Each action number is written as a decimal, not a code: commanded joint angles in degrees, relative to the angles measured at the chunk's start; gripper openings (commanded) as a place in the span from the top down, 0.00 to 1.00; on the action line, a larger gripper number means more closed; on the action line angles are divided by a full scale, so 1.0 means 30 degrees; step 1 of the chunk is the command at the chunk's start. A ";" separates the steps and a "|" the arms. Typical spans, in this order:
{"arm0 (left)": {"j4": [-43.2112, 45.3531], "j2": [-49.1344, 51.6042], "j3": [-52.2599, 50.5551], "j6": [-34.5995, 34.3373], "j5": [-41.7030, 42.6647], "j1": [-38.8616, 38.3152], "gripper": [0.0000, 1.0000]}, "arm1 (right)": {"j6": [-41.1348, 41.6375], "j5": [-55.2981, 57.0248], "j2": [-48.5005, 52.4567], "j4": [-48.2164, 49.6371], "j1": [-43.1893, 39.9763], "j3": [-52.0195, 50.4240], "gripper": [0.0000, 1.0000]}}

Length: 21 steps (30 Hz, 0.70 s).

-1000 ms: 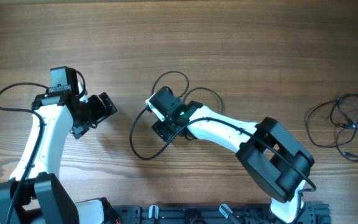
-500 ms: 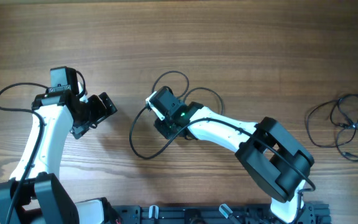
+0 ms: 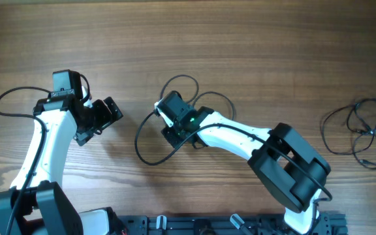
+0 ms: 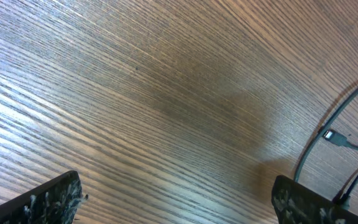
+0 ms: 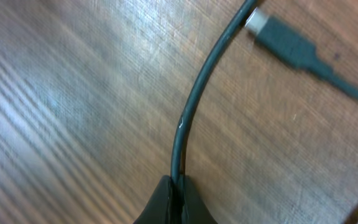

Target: Untangle cables

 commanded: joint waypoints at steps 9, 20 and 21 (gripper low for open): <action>-0.0015 -0.0233 0.0036 0.0291 -0.0306 -0.0080 0.00 | -0.2382 0.1384 -0.7832 -0.3898 -0.5421 -0.0270 0.96; -0.0022 -0.0233 0.0036 0.0291 -0.0306 -0.0080 0.00 | -0.4648 0.4211 -1.2735 -0.5391 -1.6589 0.1435 0.96; -0.0022 -0.0233 0.0036 0.0291 -0.0306 -0.0080 0.00 | -0.4656 0.4211 -1.2866 -0.5297 -1.7580 0.1727 0.96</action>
